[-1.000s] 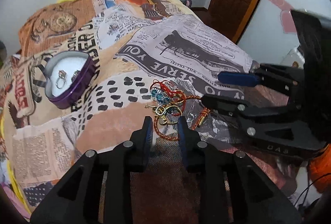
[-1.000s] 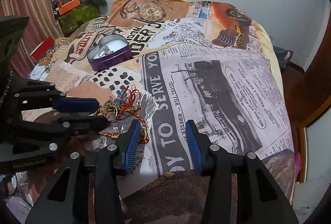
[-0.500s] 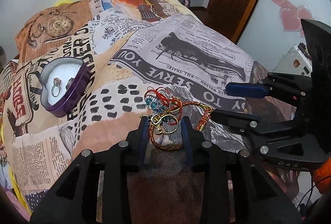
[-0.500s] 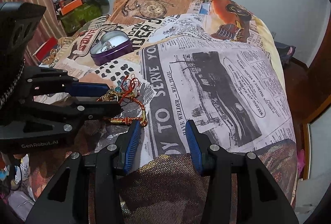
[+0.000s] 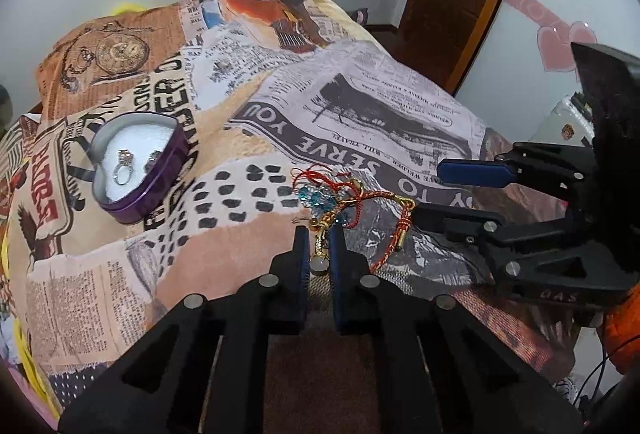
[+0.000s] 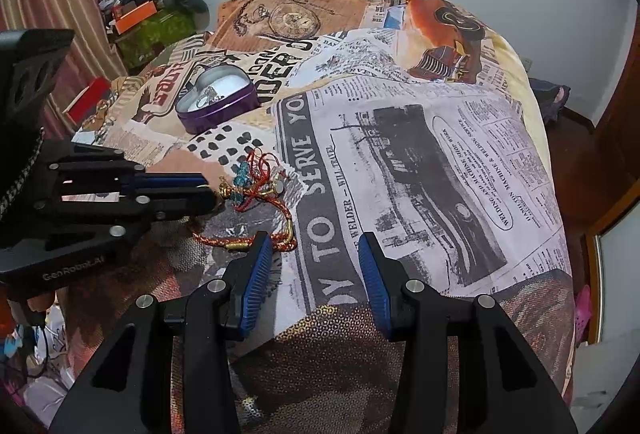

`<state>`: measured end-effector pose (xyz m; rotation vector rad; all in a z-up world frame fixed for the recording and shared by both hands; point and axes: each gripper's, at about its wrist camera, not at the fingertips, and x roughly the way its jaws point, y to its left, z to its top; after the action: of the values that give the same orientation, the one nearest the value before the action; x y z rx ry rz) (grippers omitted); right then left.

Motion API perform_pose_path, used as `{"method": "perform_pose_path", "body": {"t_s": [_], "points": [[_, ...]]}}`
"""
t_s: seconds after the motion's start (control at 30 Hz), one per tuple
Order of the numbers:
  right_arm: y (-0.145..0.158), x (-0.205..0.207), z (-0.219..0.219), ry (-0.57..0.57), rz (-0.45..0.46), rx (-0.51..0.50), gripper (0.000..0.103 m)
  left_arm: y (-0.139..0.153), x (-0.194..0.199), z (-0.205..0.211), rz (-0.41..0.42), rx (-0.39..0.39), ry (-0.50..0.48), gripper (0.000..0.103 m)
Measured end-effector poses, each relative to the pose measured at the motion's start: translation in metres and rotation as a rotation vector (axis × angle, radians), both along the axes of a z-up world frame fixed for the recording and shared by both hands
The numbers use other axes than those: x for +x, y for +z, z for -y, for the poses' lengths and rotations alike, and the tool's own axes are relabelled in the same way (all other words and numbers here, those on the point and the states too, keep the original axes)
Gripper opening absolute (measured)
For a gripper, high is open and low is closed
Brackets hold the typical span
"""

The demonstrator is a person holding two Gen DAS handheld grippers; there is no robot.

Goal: Organize jewelry
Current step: 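Grasp a gold ring with the left tool while the right tool grasps a small ring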

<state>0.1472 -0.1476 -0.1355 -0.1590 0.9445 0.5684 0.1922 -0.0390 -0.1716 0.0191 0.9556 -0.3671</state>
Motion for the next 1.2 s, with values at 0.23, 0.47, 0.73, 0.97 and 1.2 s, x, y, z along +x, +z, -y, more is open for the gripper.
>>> {"method": "perform_pose_path", "body": {"t_s": [0.23,0.47,0.73,0.97,1.2], "points": [[0.009,-0.003,-0.010,0.014,0.016,0.012,0.041,0.010,-0.014,-0.022,0.026,-0.020,0.032,0.008],[0.008,-0.005,-0.031,0.061,0.009,0.037,0.041,-0.007,-0.020,-0.046,-0.028,-0.008,0.061,0.009],[0.000,-0.002,-0.056,0.123,-0.029,0.039,0.019,-0.010,-0.030,-0.060,0.008,0.015,0.101,0.031],[-0.007,0.004,-0.065,0.125,-0.045,-0.001,0.018,-0.007,-0.035,-0.068,0.004,-0.028,0.106,0.032],[-0.009,0.006,-0.072,0.148,-0.037,-0.026,0.009,-0.007,-0.037,-0.057,0.007,-0.034,0.055,0.031]]}}
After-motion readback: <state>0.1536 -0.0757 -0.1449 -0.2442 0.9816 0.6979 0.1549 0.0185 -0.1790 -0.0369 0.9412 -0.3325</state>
